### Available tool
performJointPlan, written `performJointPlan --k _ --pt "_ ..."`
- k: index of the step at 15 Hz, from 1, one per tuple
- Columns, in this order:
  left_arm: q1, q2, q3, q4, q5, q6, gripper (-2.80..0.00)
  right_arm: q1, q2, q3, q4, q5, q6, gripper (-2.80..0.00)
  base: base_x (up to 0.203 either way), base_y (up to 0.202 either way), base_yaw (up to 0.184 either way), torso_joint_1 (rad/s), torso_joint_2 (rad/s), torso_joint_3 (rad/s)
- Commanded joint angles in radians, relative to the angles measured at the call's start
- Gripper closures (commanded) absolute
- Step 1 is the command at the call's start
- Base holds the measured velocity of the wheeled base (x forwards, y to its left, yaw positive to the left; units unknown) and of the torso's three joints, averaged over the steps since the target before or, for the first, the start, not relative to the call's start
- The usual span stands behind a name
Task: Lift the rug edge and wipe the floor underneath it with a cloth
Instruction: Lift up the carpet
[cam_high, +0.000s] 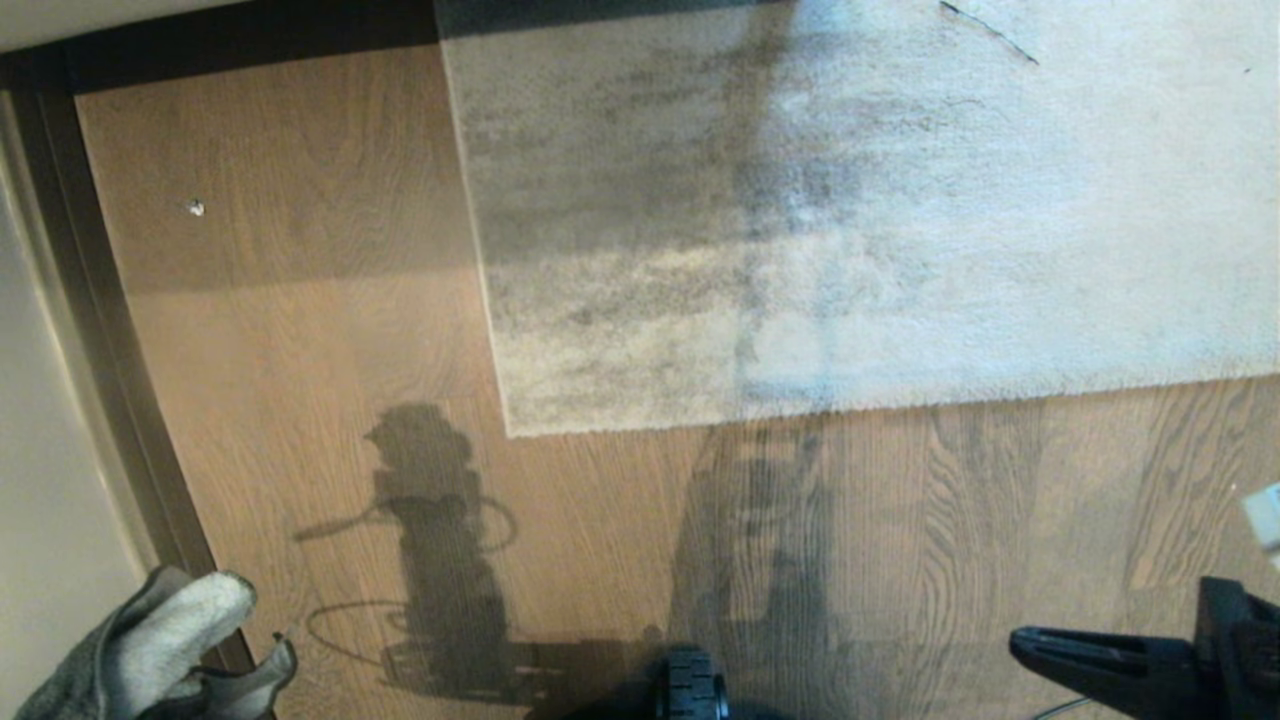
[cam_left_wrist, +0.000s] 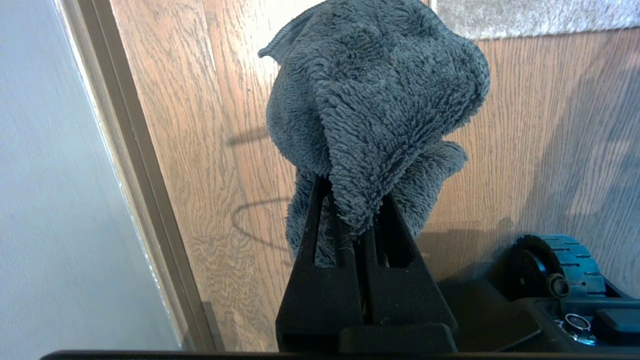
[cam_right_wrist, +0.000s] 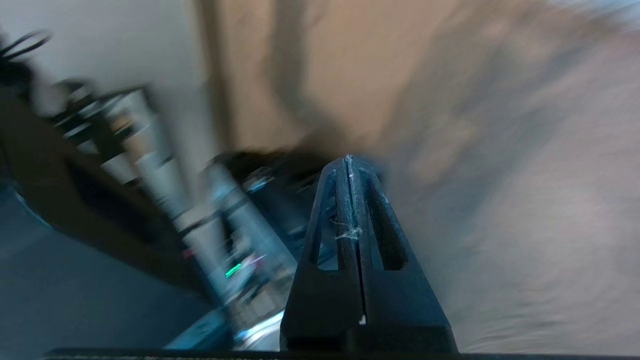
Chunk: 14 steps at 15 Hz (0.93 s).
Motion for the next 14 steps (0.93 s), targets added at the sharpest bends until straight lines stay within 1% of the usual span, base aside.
performJointPlan --k 1,2,3,5,6,7,8,9,11,13,14 --pt "0.0 0.0 0.0 0.0 0.0 -0.001 0.0 0.066 0.17 -0.054 0.005 0.002 0.041 0.0 0.0 0.0 0.0 0.0 0.0 0.0" --pt "0.0 0.0 0.0 0.0 -0.001 -0.001 0.0 0.098 0.222 -0.091 0.016 -0.016 0.074 0.0 0.0 0.0 0.0 0.0 0.0 0.0" --pt "0.0 0.0 -0.001 0.0 0.001 0.0 0.0 0.141 0.27 -0.122 0.043 -0.06 0.093 0.0 0.0 0.0 0.0 0.0 0.0 0.0" --pt "0.0 0.0 0.0 0.0 -0.001 -0.001 0.0 0.225 0.388 -0.17 0.086 -0.179 0.125 0.0 0.0 0.0 0.0 0.0 0.0 0.0" --pt "0.0 0.0 0.0 0.0 0.0 -0.001 0.0 0.273 0.452 -0.2 0.094 -0.253 0.152 0.0 0.0 0.0 0.0 0.0 0.0 0.0" --pt "0.0 0.0 -0.001 0.0 -0.001 0.0 0.0 0.322 0.521 -0.243 0.1 -0.336 0.204 0.0 0.0 0.0 0.0 0.0 0.0 0.0" --pt "0.0 0.0 0.0 0.0 -0.001 -0.001 0.0 0.368 0.602 -0.318 0.111 -0.424 0.286 0.0 0.0 0.0 0.0 0.0 0.0 0.0" --pt "0.0 0.0 0.0 0.0 -0.001 -0.001 0.0 0.407 0.679 -0.42 0.129 -0.513 0.381 0.0 0.0 0.0 0.0 0.0 0.0 0.0" --pt "0.0 0.0 0.0 0.0 0.0 -0.001 0.0 0.477 0.807 -0.633 0.213 -0.682 0.595 0.0 0.0 0.0 0.0 0.0 0.0 0.0" --pt "0.0 0.0 -0.001 0.0 0.0 -0.001 0.0 0.528 0.92 -0.819 0.333 -0.803 0.824 0.0 0.0 0.0 0.0 0.0 0.0 0.0" --pt "0.0 0.0 0.0 0.0 0.0 -0.001 0.0 0.551 0.976 -0.879 0.394 -0.866 0.944 0.0 0.0 0.0 0.0 0.0 0.0 0.0"
